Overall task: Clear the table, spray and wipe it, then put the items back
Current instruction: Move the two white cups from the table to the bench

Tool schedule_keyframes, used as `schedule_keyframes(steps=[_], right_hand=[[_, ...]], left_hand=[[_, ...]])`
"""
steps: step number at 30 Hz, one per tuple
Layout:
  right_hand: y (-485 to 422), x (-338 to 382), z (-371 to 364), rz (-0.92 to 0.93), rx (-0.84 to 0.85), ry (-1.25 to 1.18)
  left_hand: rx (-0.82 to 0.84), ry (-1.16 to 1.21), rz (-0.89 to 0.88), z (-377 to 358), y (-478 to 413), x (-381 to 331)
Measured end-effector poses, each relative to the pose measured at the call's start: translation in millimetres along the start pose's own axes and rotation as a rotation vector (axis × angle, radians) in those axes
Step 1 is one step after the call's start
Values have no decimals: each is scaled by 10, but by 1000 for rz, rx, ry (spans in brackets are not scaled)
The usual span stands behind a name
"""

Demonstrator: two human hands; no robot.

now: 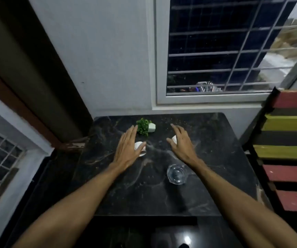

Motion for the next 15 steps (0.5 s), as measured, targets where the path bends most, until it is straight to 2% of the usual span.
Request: schedule_keyframes(steps=[2,6,10,15], right_hand=[[-3,-254,-32,-98,38,-10],[-92,-601,-181,-239,81,10],[-366,-772,-341,-299,95,42],[-744,-874,-623,-403,143,124]], left_hand=[[78,104,188,-306,27,-8],[82,212,531,-793,29,186],[42,292,740,-1014,-315,352],[90,230,825,-1257,-663,496]])
Point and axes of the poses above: each hand's wrist, its own y-axis away from the middle knuckle, its own z-axis out of the back of the hand, x = y × z, the point moved 1 cm from there along -y, towards the middle knuckle, and after that the axes turned 10 degrees about -z, right-handed, at the moved point
